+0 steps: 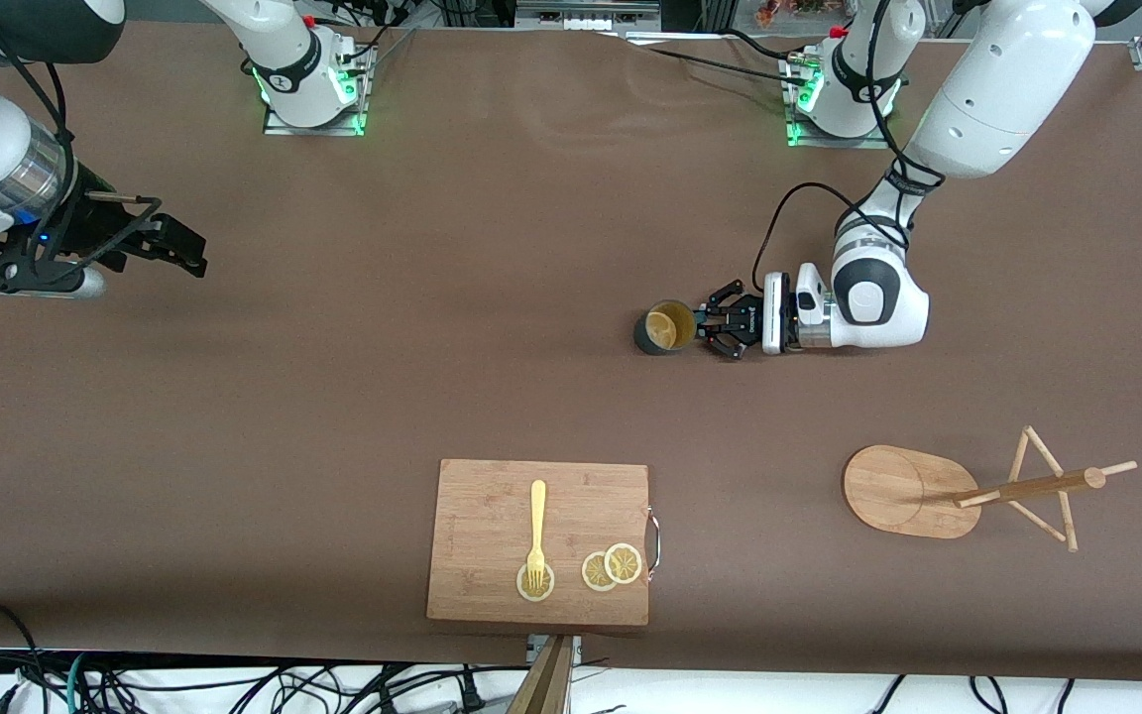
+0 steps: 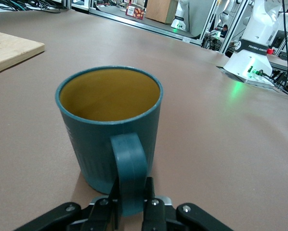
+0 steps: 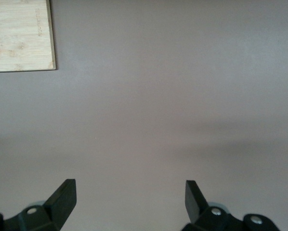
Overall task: Pass cup and hang on rack
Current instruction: 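Lift the mug by its handle with the left gripper toward the rack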
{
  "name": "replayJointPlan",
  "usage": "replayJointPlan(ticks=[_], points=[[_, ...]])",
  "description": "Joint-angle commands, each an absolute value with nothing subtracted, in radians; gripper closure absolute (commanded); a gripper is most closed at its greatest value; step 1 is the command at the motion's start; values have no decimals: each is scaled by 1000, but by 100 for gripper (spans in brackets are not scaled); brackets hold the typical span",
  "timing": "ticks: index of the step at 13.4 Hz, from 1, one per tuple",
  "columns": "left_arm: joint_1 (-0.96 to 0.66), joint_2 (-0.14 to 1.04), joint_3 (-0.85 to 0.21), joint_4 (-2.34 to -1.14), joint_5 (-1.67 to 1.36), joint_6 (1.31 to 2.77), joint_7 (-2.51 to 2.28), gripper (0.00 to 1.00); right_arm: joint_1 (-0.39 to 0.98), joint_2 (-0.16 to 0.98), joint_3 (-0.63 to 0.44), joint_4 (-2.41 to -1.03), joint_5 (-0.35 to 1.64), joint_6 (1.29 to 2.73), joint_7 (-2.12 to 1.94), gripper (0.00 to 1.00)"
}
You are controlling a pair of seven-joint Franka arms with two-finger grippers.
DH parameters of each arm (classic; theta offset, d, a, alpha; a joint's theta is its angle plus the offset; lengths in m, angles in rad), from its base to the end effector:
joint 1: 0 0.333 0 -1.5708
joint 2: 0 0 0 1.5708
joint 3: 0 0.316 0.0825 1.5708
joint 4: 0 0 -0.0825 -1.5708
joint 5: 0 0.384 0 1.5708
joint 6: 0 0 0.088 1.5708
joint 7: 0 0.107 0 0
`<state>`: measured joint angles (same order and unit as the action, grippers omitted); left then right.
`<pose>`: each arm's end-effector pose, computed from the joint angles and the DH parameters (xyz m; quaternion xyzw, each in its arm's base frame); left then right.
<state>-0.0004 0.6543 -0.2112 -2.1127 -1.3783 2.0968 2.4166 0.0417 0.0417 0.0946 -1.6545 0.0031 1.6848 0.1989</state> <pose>0.4961 -0.1641 0.0958 0.6381 -0.5480 0.2963 0.4526 0.5684 0.0773 0.5712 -0.9995 0.0315 0.0061 0.0025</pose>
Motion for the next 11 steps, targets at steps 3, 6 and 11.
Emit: replayJointPlan(ticks=[3, 6, 11], points=[[35, 666, -213, -2080, -1410, 1961, 2301, 100, 38, 31, 101, -1655, -9, 1689, 207, 0], [64, 661, -213, -2080, -1410, 1884, 2197, 100, 37, 31, 98, -1658, -3, 1686, 203, 0], [202, 626, -204, -2072, -1289, 1666, 2062, 100, 37, 31, 98, -1657, -2, 1692, 201, 0]])
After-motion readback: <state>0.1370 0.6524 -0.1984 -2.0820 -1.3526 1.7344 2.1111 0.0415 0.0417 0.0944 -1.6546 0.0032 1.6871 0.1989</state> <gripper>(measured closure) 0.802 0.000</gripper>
